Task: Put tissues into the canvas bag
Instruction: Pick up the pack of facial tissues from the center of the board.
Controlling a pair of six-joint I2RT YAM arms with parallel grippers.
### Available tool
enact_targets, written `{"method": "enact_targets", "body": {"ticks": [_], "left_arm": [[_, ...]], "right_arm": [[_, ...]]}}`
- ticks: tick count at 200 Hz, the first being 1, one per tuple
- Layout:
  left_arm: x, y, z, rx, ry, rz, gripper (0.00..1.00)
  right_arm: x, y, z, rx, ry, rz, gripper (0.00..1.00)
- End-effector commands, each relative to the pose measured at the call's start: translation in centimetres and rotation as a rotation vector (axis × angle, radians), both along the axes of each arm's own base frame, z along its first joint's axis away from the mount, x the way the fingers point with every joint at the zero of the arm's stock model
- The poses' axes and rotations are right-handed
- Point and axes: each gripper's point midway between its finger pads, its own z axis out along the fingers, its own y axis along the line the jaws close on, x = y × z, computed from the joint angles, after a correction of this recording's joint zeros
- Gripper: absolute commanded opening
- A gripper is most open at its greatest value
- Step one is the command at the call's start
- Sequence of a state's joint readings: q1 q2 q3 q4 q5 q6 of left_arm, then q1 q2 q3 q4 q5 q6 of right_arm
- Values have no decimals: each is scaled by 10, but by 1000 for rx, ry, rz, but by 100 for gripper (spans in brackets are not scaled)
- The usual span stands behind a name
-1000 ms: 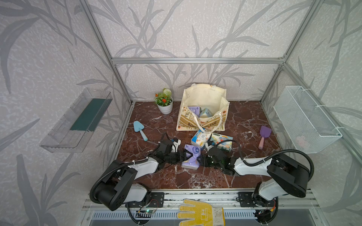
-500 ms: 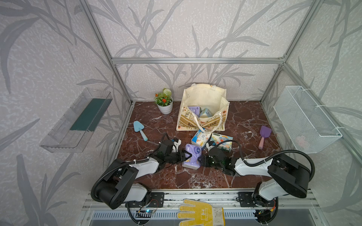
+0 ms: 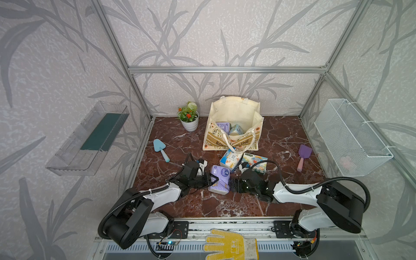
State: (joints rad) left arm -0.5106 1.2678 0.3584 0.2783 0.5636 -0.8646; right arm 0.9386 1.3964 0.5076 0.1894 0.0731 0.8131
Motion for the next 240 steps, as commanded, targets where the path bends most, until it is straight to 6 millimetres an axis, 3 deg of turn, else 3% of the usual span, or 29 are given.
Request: {"method": "enact_targets", "body": {"ticks": [1,49,100,189,240], "left_arm": [[4,5,6,40,-13,21,29],[8,10,28,65,-55,35,27],[12,23,71,105,-152,61,26],[39,35,169,112,-323,65,21],[60,37,232,108,-437,56,21]], "right_arm": [[2,-11,13,-57,-61,28,87],[11,-22,60,-46,-204,71,88],[23,-46,96,-33,-280,53,89],[40,-70,152,79,-377,36,89],[46,-62,188,134,-443,97,89]]}}
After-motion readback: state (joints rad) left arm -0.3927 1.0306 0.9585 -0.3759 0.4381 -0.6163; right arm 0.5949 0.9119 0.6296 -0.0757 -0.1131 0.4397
